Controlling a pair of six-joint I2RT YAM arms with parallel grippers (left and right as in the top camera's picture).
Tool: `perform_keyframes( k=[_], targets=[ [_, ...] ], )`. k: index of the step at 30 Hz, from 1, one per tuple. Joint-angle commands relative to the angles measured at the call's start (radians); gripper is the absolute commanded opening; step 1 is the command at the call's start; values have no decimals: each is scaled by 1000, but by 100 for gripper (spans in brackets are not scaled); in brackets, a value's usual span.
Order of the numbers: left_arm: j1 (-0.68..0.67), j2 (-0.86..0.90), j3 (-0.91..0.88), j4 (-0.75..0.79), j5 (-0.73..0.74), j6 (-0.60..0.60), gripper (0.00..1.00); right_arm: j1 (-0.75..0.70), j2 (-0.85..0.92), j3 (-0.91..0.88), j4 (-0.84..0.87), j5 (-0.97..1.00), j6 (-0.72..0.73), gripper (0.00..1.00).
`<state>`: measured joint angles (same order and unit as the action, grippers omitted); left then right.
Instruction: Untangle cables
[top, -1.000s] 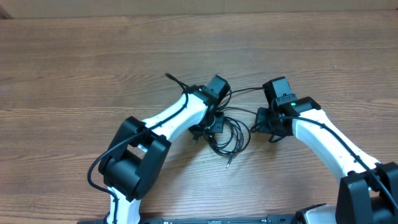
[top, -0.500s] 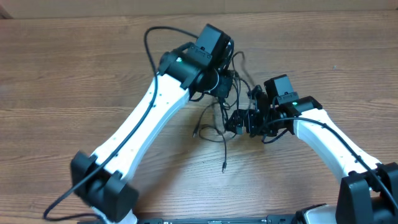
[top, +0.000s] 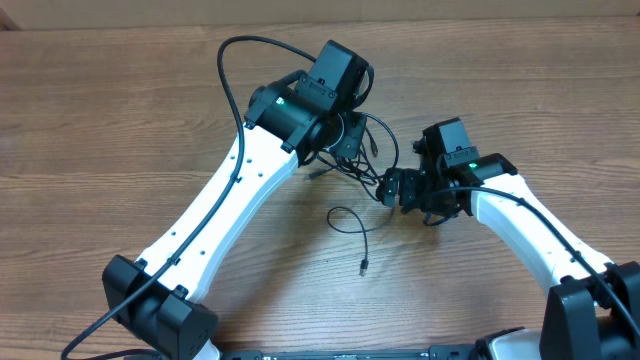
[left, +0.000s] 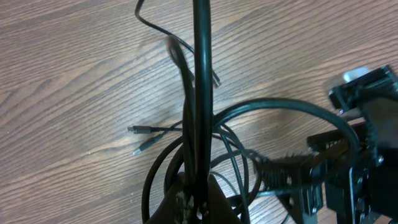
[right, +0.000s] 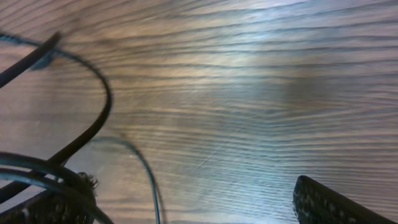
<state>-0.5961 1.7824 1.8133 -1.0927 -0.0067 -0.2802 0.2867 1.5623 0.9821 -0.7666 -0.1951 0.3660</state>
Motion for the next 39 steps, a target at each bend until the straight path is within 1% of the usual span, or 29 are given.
perform_keyframes(
  k=[1,4,7,11,15,18,25,27,30,31,32,35,39],
  targets=[
    [22,-37,51,-2,-137,23,6,-2,4,-21,-27,198,35,100],
    [22,-37,51,-29,-204,23,8,-2,4,-21,-37,266,35,100],
    [22,-37,51,-64,-244,22,17,-2,4,-21,-52,328,35,100],
    [22,-37,47,-101,-244,22,21,-2,4,-21,-60,364,37,100],
    [22,-36,45,-129,-243,18,23,-10,4,-21,-59,370,71,100],
    [22,-36,32,-132,-224,-5,27,-10,4,-21,-59,354,80,100],
    [22,-27,-48,-127,-173,-96,29,-10,4,-21,-58,294,80,100],
    [22,-19,-86,-117,-142,-118,32,-10,4,-21,-57,284,79,100],
    [21,-5,-148,-86,-91,-121,36,-9,4,-21,-55,272,79,100],
    [20,2,-169,-72,-69,-121,37,-10,4,-21,-55,268,79,100],
    [20,10,-188,-60,-42,-121,34,-10,4,-21,-55,267,79,100],
    [20,33,-235,-29,45,-121,21,-9,4,-21,-54,267,79,100],
    [20,66,-289,35,142,-121,17,-9,4,-21,-51,261,79,100]
  ],
)
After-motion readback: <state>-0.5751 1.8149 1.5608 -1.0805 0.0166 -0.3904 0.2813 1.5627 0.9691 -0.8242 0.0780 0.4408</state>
